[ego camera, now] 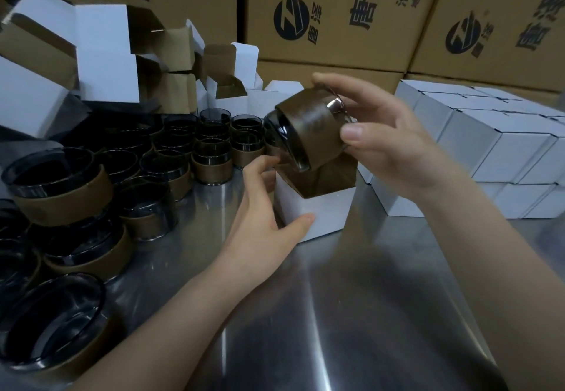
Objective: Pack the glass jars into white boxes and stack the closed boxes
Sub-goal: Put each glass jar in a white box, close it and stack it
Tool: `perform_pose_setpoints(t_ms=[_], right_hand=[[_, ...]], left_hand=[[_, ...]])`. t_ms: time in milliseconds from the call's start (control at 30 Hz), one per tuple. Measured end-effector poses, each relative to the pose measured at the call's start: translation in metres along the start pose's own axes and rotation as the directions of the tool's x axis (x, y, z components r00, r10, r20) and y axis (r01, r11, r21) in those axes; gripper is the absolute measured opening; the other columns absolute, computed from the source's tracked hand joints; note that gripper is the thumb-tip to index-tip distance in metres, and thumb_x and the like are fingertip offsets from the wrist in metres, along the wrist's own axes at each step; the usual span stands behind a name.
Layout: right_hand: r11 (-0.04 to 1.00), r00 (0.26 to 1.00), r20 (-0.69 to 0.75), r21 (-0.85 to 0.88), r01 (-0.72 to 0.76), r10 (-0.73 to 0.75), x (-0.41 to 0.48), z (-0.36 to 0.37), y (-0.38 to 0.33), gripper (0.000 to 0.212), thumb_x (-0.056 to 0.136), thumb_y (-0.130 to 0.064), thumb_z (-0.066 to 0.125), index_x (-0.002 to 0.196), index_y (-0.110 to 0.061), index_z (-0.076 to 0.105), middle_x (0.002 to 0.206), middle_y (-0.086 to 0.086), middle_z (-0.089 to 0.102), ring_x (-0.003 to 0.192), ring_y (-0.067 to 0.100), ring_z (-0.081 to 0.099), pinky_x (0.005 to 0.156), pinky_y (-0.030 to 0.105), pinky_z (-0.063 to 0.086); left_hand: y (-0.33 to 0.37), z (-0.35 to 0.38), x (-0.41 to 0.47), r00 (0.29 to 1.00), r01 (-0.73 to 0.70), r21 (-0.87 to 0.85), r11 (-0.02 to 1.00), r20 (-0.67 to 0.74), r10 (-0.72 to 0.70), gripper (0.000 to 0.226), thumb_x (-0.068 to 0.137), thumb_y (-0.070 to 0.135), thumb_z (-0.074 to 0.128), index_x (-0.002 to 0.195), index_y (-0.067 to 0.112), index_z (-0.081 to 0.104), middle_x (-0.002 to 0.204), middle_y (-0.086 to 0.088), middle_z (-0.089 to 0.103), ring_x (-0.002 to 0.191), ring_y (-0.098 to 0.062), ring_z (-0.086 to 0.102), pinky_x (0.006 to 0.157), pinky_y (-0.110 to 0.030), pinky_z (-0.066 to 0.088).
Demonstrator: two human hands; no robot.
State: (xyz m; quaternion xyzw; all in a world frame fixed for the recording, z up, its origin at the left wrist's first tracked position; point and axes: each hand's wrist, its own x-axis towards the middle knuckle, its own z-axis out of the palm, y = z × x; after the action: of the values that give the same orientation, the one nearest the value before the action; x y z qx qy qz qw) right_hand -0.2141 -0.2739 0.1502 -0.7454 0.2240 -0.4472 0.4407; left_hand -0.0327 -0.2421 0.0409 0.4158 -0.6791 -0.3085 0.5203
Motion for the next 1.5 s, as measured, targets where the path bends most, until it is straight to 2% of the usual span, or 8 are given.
perform_pose_setpoints(t_ms=[233, 433, 533, 633, 733, 967, 1200, 1500], right_hand=[[0.991, 1.0, 0.005, -0.132, -0.009, 0.009, -0.012, -0.006, 0.006, 0.054, 0.078, -0.001, 0.067, 0.127, -0.023, 0.058, 0.122, -0.003, 0.058, 0.113, 0.019, 0.061, 0.094, 0.038, 0.05], [0.973, 0.998, 0.041, -0.228, -0.031, 0.041, -0.015, 0.001, -0.002, 0.054, 0.078, 0.009, 0.06, 0.123, -0.022, 0.057, 0.13, 0.009, 0.051, 0.118, 0.02, 0.057, 0.089, 0.046, 0.057], [0.959, 0.997, 0.049, -0.282, -0.044, 0.06, -0.017, 0.004, -0.003, 0.055, 0.078, 0.009, 0.06, 0.125, -0.018, 0.056, 0.133, 0.011, 0.048, 0.123, 0.023, 0.053, 0.092, 0.053, 0.054], [0.954, 0.996, 0.052, -0.294, -0.051, 0.069, -0.017, 0.006, -0.002, 0.055, 0.078, 0.01, 0.058, 0.125, -0.019, 0.056, 0.134, 0.01, 0.048, 0.126, 0.022, 0.051, 0.095, 0.045, 0.053], [0.96, 0.996, 0.038, -0.273, -0.061, 0.074, -0.015, 0.008, -0.002, 0.054, 0.08, 0.007, 0.058, 0.125, -0.022, 0.056, 0.132, 0.003, 0.051, 0.125, 0.019, 0.052, 0.094, 0.036, 0.052], [0.934, 0.987, -0.162, -0.355, -0.04, -0.02, -0.01, 0.024, 0.002, 0.033, 0.083, -0.021, 0.072, 0.114, -0.028, 0.065, 0.12, 0.008, 0.061, 0.113, 0.019, 0.059, 0.101, 0.048, 0.047], [0.916, 0.963, -0.271, -0.384, -0.117, 0.01, -0.013, 0.015, -0.004, 0.047, 0.073, -0.021, 0.077, 0.115, -0.026, 0.057, 0.109, -0.001, 0.065, 0.105, 0.01, 0.063, 0.098, 0.031, 0.05], [0.832, 0.954, -0.284, -0.504, -0.229, 0.091, -0.014, 0.013, -0.005, 0.053, 0.062, -0.035, 0.078, 0.107, -0.035, 0.05, 0.106, -0.008, 0.061, 0.105, 0.01, 0.06, 0.092, 0.045, 0.053]], left_hand=[[0.003, -0.001, 0.0, 1.0, 0.018, -0.026, 0.999, -0.014, -0.019, 0.077, 0.078, 0.017, 0.073, 0.116, 0.056, 0.019, 0.12, 0.023, 0.047, 0.111, 0.013, 0.049, 0.079, -0.002, 0.042], [0.006, 0.001, -0.001, 0.999, 0.037, -0.043, 0.998, -0.022, -0.038, 0.071, 0.075, 0.04, 0.072, 0.124, 0.047, 0.02, 0.126, 0.019, 0.049, 0.118, 0.005, 0.05, 0.085, -0.005, 0.042], [0.006, 0.001, -0.002, 0.999, 0.004, 0.009, 1.0, -0.051, -0.003, 0.075, 0.08, 0.042, 0.07, 0.132, 0.049, 0.017, 0.127, 0.024, 0.047, 0.122, 0.005, 0.047, 0.096, -0.02, 0.042], [0.008, 0.001, -0.002, 0.999, -0.011, 0.061, 0.998, -0.048, 0.014, 0.079, 0.082, 0.044, 0.067, 0.139, 0.052, 0.013, 0.136, 0.023, 0.041, 0.131, 0.002, 0.038, 0.105, -0.04, 0.043], [0.008, 0.002, -0.002, 0.999, -0.01, 0.091, 0.996, -0.037, 0.013, 0.08, 0.083, 0.047, 0.064, 0.144, 0.048, 0.013, 0.144, 0.02, 0.036, 0.136, -0.002, 0.033, 0.107, -0.047, 0.042], [0.007, 0.0, -0.002, 0.999, -0.028, 0.115, 0.993, -0.04, 0.033, 0.079, 0.086, 0.043, 0.067, 0.147, 0.041, 0.016, 0.145, 0.018, 0.038, 0.135, -0.002, 0.035, 0.111, -0.039, 0.037], [0.006, 0.0, -0.001, 0.997, 0.019, 0.045, 0.999, -0.076, -0.015, 0.07, 0.079, 0.041, 0.075, 0.129, 0.053, 0.028, 0.13, 0.028, 0.049, 0.121, 0.012, 0.045, 0.09, -0.008, 0.04], [0.005, -0.001, -0.001, 0.996, 0.019, 0.006, 1.0, -0.09, -0.019, 0.067, 0.079, 0.031, 0.078, 0.123, 0.049, 0.032, 0.124, 0.024, 0.056, 0.114, 0.011, 0.052, 0.083, -0.001, 0.041]])
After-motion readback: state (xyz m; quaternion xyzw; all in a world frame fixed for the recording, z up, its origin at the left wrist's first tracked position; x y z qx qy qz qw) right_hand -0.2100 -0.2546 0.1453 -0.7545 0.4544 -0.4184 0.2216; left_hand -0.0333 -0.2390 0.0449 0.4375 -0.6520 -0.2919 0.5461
